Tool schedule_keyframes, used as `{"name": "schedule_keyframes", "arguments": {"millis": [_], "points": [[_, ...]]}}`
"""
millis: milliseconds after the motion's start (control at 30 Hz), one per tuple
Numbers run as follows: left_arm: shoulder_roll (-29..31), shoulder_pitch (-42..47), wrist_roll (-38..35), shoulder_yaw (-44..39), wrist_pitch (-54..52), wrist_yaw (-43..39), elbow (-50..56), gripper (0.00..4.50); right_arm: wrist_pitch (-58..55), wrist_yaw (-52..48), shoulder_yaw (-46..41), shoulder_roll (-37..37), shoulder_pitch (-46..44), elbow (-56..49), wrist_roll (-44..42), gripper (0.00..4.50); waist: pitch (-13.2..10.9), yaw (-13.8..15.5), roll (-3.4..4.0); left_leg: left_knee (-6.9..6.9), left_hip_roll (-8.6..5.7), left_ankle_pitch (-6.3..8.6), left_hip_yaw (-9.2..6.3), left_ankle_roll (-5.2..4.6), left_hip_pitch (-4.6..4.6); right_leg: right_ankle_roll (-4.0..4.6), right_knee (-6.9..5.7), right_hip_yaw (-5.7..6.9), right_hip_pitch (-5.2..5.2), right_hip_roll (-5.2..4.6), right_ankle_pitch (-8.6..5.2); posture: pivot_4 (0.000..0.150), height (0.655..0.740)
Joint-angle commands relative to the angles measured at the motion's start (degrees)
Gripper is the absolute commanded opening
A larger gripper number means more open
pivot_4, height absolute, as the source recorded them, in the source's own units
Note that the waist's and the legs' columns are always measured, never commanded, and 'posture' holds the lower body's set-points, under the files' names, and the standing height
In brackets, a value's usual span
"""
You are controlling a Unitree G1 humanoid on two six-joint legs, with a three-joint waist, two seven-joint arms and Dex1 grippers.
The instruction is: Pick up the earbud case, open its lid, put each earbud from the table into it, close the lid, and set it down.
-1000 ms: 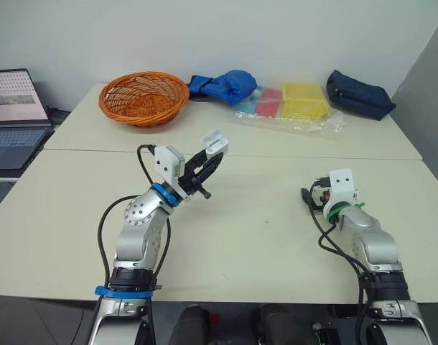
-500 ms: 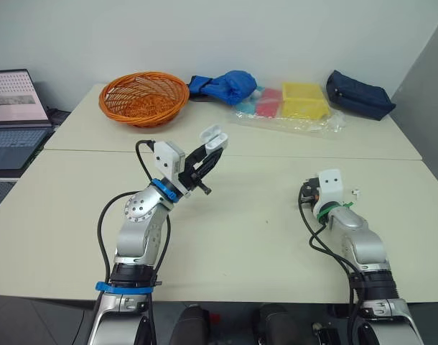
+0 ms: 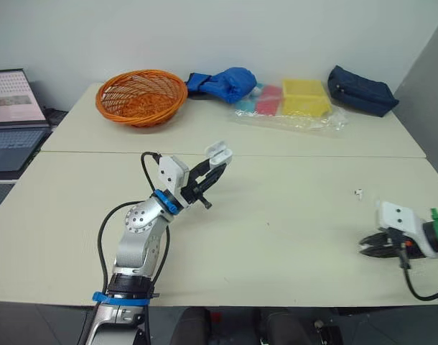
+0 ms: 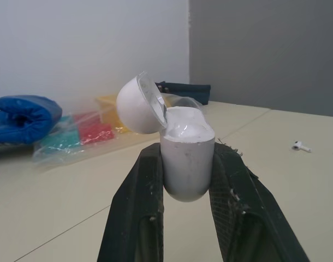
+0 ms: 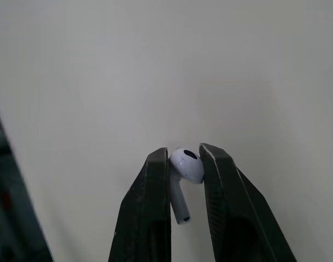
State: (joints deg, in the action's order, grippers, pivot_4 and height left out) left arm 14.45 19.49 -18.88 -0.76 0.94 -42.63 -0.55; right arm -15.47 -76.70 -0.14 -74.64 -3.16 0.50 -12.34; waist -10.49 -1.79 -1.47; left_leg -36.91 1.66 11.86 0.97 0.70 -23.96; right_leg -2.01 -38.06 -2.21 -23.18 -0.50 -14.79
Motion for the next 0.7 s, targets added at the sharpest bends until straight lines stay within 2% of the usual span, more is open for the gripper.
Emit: {"name": "schedule_keyframes", "arguments": {"millis": [33,100,200,633,700], "points": [[-0.26,-0.53,-0.51,0.1,1.44,0.37,2.49,0.75,10.41,-1.79,2.44,-1.27,-3.34,7.26,6.27,0.45,0.0,-0.06,0.0,0.0,0.01,0.0,0.05,0.0,0.02,0.0,0.0,-0.04,-0.01,0.0,0.0,0.15,0.74],[-1.14,-2.34,-0.44,0.69,1.52,1.53,4.24,0.75,13.71,1.09,6.05,-0.26,-8.75,14.28,12.99,0.45,0.0,-0.08,0.02,0.01,0.02,0.0,0.19,0.0,0.06,-0.02,-0.01,-0.09,-0.01,0.02,0.02,0.15,0.74],[-1.66,-3.97,0.02,1.89,1.15,2.31,6.78,0.75,15.67,1.32,8.31,0.04,-11.66,18.32,16.77,0.45,0.0,0.06,0.03,0.0,0.03,0.0,0.51,0.0,0.08,-0.04,0.0,-0.24,-0.05,-0.04,0.04,0.15,0.74],[-0.6,-5.61,-1.17,2.85,-2.19,3.62,11.34,0.75,17.94,1.75,8.26,1.33,-11.06,22.14,18.87,0.45,0.01,0.18,0.03,-0.06,0.04,0.0,0.63,0.01,0.09,-0.1,0.01,-0.3,-0.02,-0.14,0.07,0.15,0.74],[-0.52,-5.22,-1.11,2.99,-2.73,3.74,11.67,0.75,19.05,3.27,7.92,1.45,-10.62,23.23,19.28,1.17,0.01,0.18,0.03,-0.08,0.05,0.0,0.66,0.0,0.09,-0.06,0.01,-0.33,-0.01,-0.15,0.05,0.15,0.74]]}}
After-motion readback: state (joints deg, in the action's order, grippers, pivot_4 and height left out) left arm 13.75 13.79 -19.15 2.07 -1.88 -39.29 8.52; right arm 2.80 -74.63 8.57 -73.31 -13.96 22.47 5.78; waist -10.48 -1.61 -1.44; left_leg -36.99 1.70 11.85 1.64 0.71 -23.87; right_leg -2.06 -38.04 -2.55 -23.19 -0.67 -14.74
